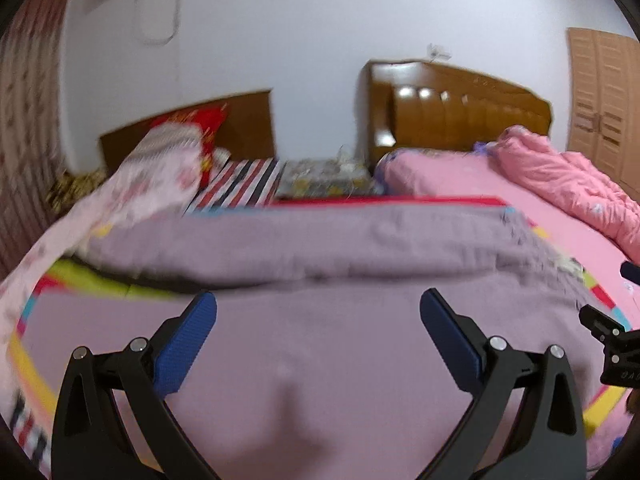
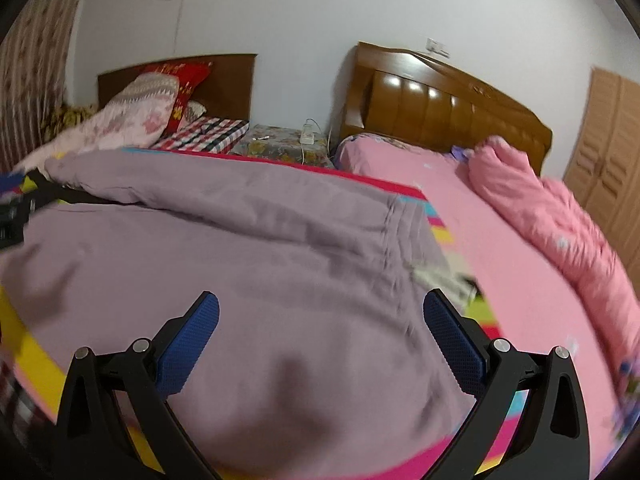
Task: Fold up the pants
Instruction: 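Grasp the lilac sweatpants waistband with both grippers at its two ends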
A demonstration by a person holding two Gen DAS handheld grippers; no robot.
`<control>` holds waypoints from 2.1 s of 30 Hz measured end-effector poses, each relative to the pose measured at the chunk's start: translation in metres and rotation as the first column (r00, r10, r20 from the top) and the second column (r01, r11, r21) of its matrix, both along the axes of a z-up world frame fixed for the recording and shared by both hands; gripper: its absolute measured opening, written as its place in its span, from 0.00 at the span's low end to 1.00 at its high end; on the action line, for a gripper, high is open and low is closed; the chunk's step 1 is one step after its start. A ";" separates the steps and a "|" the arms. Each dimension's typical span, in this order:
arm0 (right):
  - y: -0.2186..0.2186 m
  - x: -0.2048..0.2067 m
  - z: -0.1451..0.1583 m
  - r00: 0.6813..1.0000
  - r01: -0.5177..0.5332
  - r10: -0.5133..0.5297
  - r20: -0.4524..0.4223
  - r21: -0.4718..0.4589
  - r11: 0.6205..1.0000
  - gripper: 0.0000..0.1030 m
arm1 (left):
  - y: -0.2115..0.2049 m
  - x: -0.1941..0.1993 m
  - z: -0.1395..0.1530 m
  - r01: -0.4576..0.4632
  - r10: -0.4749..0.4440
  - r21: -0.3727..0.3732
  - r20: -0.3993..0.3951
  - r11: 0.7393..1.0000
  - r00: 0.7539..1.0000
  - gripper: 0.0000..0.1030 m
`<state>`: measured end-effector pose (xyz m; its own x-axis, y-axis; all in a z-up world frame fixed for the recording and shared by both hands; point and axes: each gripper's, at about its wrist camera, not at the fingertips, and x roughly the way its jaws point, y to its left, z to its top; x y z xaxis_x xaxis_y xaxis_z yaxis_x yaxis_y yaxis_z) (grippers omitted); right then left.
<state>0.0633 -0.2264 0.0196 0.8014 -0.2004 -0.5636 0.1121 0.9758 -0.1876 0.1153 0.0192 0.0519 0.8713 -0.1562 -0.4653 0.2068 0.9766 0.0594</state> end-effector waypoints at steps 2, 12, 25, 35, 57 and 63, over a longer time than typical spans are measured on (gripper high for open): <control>-0.010 0.022 0.007 0.999 -0.041 0.041 -0.008 -0.054 0.998 0.96 | -0.008 0.030 0.006 0.052 -0.052 0.015 0.006 0.999 0.999 0.99; -0.145 0.187 0.023 0.939 -0.326 0.337 -0.071 0.133 0.936 0.96 | -0.015 0.201 -0.008 0.364 -0.329 0.110 -0.248 0.925 0.911 0.99; -0.203 0.368 -0.051 0.821 -0.378 0.454 -0.346 0.267 0.887 0.71 | 0.006 0.387 -0.059 0.455 -0.401 -0.002 -0.475 0.891 0.783 0.88; -0.198 0.363 -0.059 0.741 -0.471 0.573 -0.349 0.337 0.815 0.19 | 0.007 0.430 -0.089 0.566 -0.514 -0.095 -0.559 0.819 0.650 0.50; -0.154 0.218 0.027 0.895 -0.441 0.441 -0.072 0.019 0.897 0.14 | -0.003 0.387 -0.056 0.658 -0.558 0.050 -0.486 0.751 0.673 0.08; -0.141 0.169 0.052 0.917 -0.399 0.399 -0.014 -0.038 0.916 0.14 | 0.013 0.279 0.028 0.611 -0.546 0.265 -0.283 0.746 0.788 0.08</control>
<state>0.2322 -0.3678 0.0721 0.8163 0.1132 -0.5664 -0.2859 0.9312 -0.2260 0.3941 0.0318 0.0800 0.5605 -0.4144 -0.7170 0.7641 0.5926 0.2549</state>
